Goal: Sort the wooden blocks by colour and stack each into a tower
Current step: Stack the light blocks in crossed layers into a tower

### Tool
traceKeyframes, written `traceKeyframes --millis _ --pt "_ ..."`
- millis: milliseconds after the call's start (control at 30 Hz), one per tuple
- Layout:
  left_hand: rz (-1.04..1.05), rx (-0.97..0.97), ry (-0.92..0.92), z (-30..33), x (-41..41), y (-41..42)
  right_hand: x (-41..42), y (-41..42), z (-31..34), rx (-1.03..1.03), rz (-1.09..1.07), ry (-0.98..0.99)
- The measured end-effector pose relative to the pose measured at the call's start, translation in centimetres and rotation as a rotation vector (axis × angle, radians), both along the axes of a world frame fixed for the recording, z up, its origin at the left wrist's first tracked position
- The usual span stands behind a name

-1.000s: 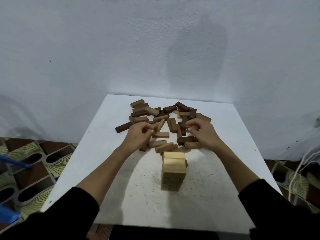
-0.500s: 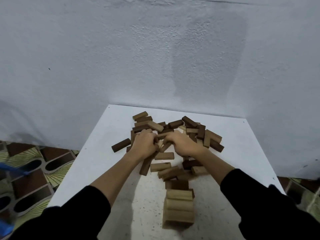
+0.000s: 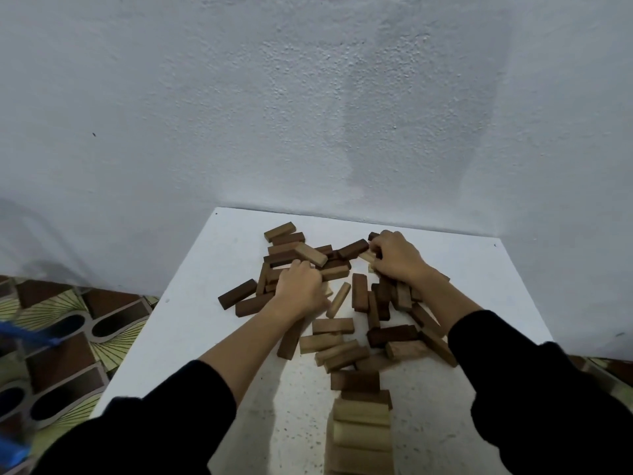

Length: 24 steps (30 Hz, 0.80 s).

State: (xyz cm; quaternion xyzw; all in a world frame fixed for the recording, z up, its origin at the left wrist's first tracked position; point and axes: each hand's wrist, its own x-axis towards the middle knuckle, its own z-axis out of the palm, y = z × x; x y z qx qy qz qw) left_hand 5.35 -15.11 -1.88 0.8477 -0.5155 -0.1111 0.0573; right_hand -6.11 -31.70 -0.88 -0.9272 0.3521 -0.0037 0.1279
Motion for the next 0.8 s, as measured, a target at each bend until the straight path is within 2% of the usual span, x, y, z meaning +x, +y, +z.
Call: traceKeyframes --millis 200,300,467,800 --pt "0.062 -0.136 0.414 1.8 0.5 0.6 -0.3 -0.8 0.1 0.006 0.002 0.193" --pt "0.092 -0.2 0.545 1.9 0.6 0.6 -0.5 -0.9 -0.2 -0.005 0.006 0.212" --pt "0.1 -0.236 0.635 2.2 0.7 0.5 -0.5 -0.5 -1.2 -0.123 0.089 0.199" --pt "0.122 -0.313 0.687 2.3 0.6 0.7 -0.1 0.1 -1.4 -0.137 0.022 0.141"
